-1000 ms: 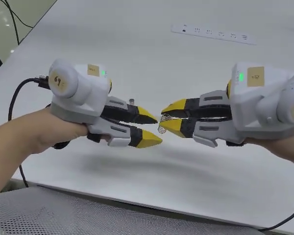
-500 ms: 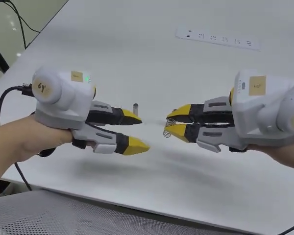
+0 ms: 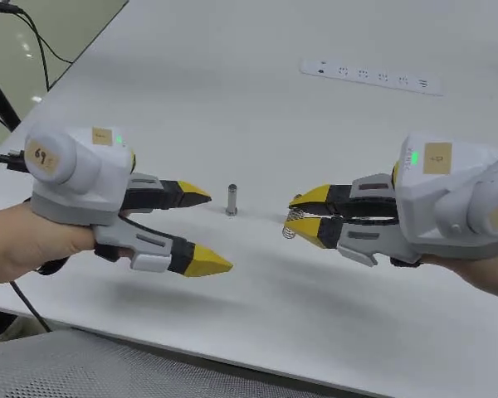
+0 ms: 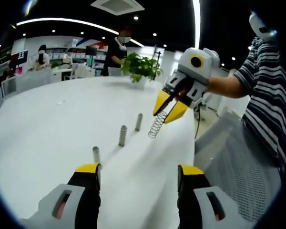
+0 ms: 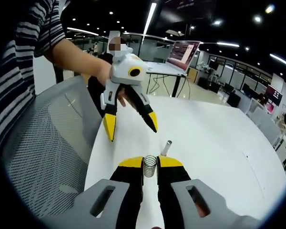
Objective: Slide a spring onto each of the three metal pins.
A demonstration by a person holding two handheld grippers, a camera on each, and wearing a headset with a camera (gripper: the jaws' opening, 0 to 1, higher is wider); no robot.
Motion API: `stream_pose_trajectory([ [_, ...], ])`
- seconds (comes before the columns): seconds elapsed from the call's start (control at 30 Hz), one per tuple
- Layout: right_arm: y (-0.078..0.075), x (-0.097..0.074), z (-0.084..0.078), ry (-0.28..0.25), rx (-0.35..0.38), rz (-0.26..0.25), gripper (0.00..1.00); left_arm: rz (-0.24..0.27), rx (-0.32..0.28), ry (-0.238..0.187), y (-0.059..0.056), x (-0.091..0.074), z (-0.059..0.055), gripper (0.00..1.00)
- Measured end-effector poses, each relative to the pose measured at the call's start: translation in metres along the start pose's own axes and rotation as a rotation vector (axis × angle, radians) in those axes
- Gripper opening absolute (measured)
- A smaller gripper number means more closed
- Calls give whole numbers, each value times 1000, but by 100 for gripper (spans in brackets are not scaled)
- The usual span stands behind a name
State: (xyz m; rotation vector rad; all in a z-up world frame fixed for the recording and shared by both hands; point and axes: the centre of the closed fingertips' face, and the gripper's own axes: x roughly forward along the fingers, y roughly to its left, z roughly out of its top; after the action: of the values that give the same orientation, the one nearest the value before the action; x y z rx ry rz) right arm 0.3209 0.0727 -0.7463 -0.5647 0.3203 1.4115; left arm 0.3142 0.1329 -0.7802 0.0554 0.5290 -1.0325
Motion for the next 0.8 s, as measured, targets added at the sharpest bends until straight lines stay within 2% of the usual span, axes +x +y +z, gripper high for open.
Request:
stream_pose_trajectory([
  [0.47, -5, 6, -1, 12, -2, -12, 7, 101, -24, -28, 22, -19, -4, 98],
  [0.8, -9, 23, 7, 2, 6, -7, 7, 120, -34, -47, 23, -28, -4, 98],
])
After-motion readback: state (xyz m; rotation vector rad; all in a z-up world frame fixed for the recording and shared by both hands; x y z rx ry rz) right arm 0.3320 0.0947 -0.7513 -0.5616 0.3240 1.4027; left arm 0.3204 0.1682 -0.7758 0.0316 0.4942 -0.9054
